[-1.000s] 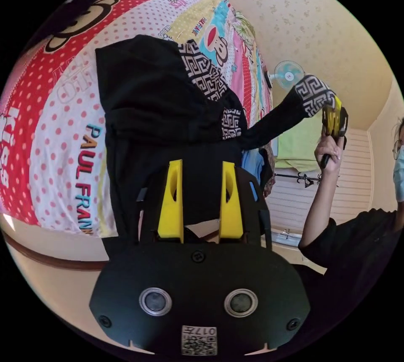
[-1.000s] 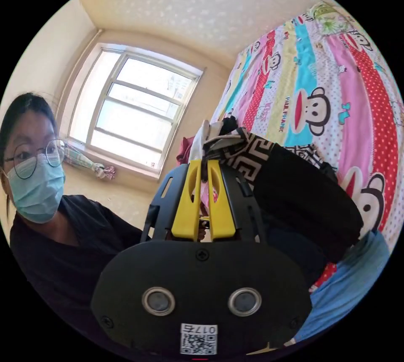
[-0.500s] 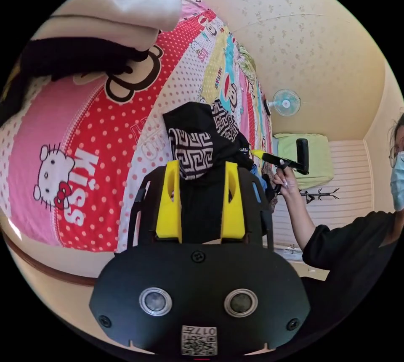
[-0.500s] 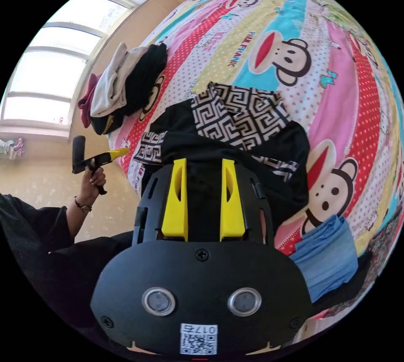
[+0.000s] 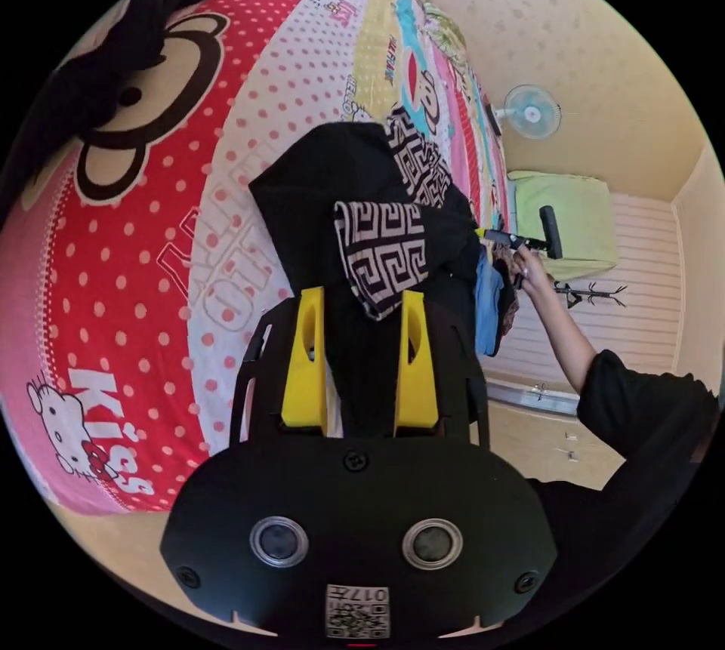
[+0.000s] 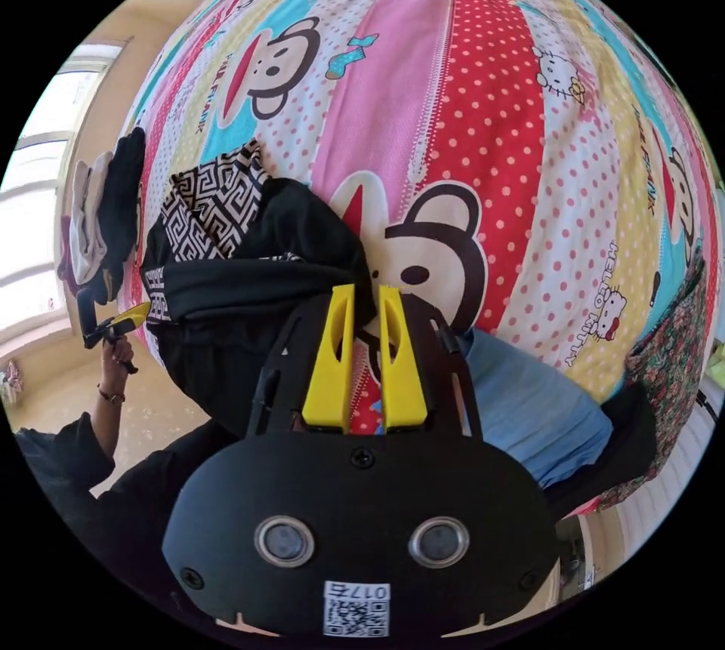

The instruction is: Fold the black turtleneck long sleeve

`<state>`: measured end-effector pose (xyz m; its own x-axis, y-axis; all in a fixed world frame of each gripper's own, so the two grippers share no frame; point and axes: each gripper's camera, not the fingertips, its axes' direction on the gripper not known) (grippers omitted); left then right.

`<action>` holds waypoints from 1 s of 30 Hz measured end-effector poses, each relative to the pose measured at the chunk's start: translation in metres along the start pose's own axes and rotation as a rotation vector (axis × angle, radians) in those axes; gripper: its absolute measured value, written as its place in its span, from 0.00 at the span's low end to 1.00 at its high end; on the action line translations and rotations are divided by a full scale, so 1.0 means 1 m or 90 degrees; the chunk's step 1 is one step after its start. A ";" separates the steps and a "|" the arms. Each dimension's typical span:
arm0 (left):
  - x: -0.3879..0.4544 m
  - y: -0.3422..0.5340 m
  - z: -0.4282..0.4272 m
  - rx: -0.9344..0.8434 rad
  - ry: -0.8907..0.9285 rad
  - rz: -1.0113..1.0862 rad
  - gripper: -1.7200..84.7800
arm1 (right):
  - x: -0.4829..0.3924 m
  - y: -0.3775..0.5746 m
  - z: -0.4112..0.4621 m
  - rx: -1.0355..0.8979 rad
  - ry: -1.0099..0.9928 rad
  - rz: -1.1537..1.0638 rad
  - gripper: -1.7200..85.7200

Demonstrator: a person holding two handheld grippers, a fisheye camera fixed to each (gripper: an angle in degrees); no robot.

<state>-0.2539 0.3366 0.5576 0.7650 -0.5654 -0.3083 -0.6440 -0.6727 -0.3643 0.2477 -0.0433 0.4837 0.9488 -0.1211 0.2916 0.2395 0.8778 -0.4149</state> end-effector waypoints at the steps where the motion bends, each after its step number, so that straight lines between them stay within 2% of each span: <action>1: 0.002 0.000 -0.005 0.015 -0.003 0.001 0.18 | -0.001 0.001 -0.006 0.019 -0.003 0.002 0.13; 4: 0.012 -0.007 -0.010 0.029 -0.020 0.028 0.18 | -0.014 0.008 -0.030 0.077 -0.038 -0.001 0.17; 6: 0.017 -0.016 0.013 -0.042 0.006 0.032 0.18 | -0.034 0.017 -0.032 0.072 -0.081 -0.026 0.17; 8: 0.023 -0.019 0.030 -0.088 -0.018 0.033 0.16 | -0.055 0.025 -0.020 0.039 -0.108 -0.078 0.16; 10: 0.030 -0.018 0.034 -0.094 -0.058 0.046 0.10 | -0.077 0.031 0.005 -0.013 -0.088 -0.132 0.14; 12: 0.035 -0.016 0.027 -0.077 -0.005 0.079 0.04 | -0.099 0.033 0.056 -0.124 0.026 -0.192 0.12; 14: 0.033 -0.012 0.011 -0.053 0.016 0.055 0.02 | -0.103 0.035 0.065 -0.108 0.079 -0.213 0.09; 17: 0.034 -0.006 -0.020 -0.019 0.043 0.045 0.02 | -0.091 0.024 0.033 -0.110 -0.015 -0.179 0.06; 19: 0.031 -0.005 -0.023 -0.041 0.021 0.041 0.02 | -0.082 0.022 0.026 -0.140 -0.045 -0.184 0.06; 21: 0.018 -0.003 -0.003 -0.109 -0.016 0.018 0.03 | -0.069 0.019 0.037 -0.171 -0.063 -0.187 0.07; 24: 0.019 -0.001 -0.004 -0.099 -0.018 0.008 0.12 | -0.061 0.009 0.031 -0.198 -0.138 -0.180 0.11; 27: 0.037 -0.005 -0.031 -0.023 -0.132 0.031 0.20 | -0.059 -0.002 -0.016 -0.061 -0.123 -0.180 0.17; 30: 0.037 -0.021 -0.029 -0.008 -0.150 0.050 0.26 | -0.049 -0.025 -0.026 0.022 -0.058 -0.168 0.21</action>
<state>-0.2123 0.3161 0.5794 0.6901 -0.4908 -0.5319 -0.7006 -0.6373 -0.3210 0.2011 -0.0711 0.4570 0.8317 -0.3069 0.4627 0.4671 0.8372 -0.2844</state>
